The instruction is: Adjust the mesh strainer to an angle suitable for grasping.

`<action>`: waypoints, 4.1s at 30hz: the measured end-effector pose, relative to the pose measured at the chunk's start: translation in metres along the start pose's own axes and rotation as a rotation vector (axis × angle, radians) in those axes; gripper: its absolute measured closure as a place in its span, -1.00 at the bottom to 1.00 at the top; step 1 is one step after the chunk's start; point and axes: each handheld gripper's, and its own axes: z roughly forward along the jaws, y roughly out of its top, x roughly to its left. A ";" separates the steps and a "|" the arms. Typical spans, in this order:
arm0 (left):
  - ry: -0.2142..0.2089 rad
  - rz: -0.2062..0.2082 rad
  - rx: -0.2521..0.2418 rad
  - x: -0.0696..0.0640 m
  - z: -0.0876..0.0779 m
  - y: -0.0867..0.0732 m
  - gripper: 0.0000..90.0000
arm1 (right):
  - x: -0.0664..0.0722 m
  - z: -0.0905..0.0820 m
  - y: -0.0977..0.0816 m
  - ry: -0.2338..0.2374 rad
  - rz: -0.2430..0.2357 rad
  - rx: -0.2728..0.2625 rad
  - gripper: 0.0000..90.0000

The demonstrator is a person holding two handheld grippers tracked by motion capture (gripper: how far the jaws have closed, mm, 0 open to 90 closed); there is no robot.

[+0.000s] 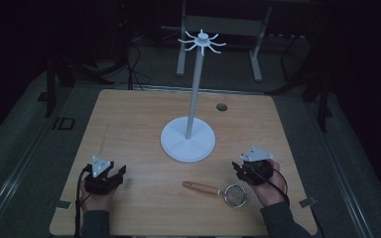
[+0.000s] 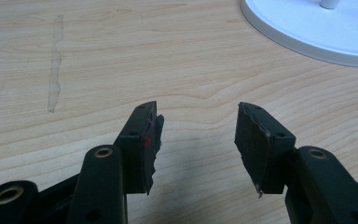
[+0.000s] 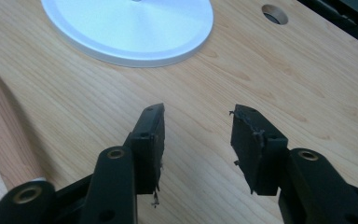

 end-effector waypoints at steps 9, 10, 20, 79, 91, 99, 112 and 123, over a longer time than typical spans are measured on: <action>0.000 -0.005 0.002 0.001 0.000 0.000 0.10 | 0.005 0.002 0.017 0.035 -0.093 0.065 0.11; 0.001 -0.005 0.002 0.001 0.000 0.000 0.10 | 0.007 0.003 0.018 0.039 -0.098 0.068 0.10; 0.000 -0.004 0.007 0.000 0.000 0.000 0.10 | 0.014 0.008 0.030 0.106 -0.141 0.095 0.17; 0.009 -0.017 0.011 0.001 0.000 -0.001 0.08 | 0.058 0.033 0.038 0.314 -0.320 0.245 0.01; 0.010 -0.020 0.010 0.002 -0.001 -0.001 0.08 | 0.070 0.041 0.031 0.365 -0.349 0.289 -0.06; 0.010 -0.022 0.009 0.002 0.000 -0.001 0.08 | 0.076 0.052 0.025 0.396 -0.362 0.352 -0.03; 0.009 -0.021 0.012 0.002 0.000 -0.001 0.08 | 0.072 0.061 0.025 0.420 -0.338 0.404 0.27; 0.009 -0.021 0.013 0.002 0.000 -0.001 0.08 | 0.075 0.060 0.023 0.468 -0.327 0.395 0.52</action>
